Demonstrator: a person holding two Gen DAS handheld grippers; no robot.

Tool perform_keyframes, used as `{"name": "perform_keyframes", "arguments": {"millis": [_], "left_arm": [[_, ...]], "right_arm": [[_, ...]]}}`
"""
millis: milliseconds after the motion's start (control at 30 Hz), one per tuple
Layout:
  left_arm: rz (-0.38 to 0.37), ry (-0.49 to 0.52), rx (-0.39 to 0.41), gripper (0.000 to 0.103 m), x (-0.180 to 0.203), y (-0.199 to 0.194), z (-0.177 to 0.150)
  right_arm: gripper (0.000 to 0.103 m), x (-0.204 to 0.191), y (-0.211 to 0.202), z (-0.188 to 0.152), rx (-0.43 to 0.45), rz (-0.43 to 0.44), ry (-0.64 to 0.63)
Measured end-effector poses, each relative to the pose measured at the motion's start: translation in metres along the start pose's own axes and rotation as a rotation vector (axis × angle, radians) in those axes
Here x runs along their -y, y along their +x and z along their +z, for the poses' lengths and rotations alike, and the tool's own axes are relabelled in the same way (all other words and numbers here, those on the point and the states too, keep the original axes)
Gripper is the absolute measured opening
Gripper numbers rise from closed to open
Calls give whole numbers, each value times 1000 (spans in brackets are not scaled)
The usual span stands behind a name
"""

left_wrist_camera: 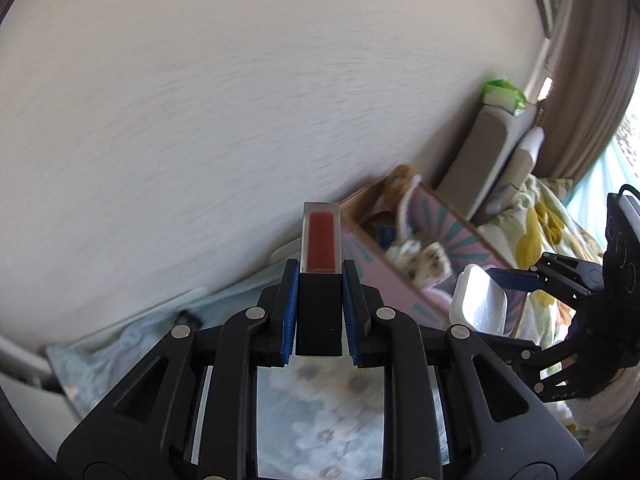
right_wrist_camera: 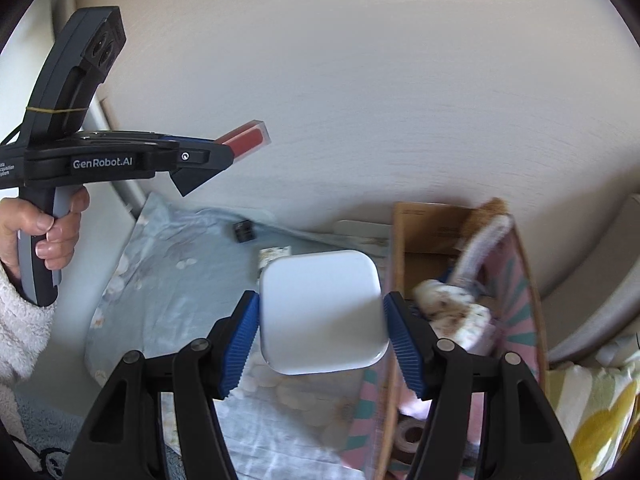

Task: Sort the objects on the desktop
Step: 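Carry lipstick and white case into the box and release both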

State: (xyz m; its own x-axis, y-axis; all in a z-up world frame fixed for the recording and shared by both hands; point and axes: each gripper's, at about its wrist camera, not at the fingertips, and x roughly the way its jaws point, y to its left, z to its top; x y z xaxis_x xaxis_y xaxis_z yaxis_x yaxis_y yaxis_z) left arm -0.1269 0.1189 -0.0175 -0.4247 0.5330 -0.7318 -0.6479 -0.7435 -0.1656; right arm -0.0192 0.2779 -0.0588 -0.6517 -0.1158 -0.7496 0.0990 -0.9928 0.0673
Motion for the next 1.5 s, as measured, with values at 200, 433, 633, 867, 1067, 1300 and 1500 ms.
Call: {"name": "perform_keyframes", "arguments": {"millis": [200,433,633,867,1067,1300,1500], "left_arm": [[-55,77,-18,18,46,30,29],[-133,129,-62,18,99,80,52],[-172,141,-128,18,131,128,56],[-165,173,-190,18,148,166,44],[-153,174,-209,18,143,178,39],[-121,138,-213,20,136,182,43],[-78,162,-192,103,134,179,42]], "right_arm": [[59,38,-21,-9,16,-70,75],[59,83,-38,-34,-4,-147,173],[59,108,-32,-51,-34,-161,233],[59,119,-12,-54,-56,-150,220],[59,120,4,-51,-71,-128,223],[60,124,13,-51,-83,-96,234],[89,133,19,-58,-95,-92,324]]}}
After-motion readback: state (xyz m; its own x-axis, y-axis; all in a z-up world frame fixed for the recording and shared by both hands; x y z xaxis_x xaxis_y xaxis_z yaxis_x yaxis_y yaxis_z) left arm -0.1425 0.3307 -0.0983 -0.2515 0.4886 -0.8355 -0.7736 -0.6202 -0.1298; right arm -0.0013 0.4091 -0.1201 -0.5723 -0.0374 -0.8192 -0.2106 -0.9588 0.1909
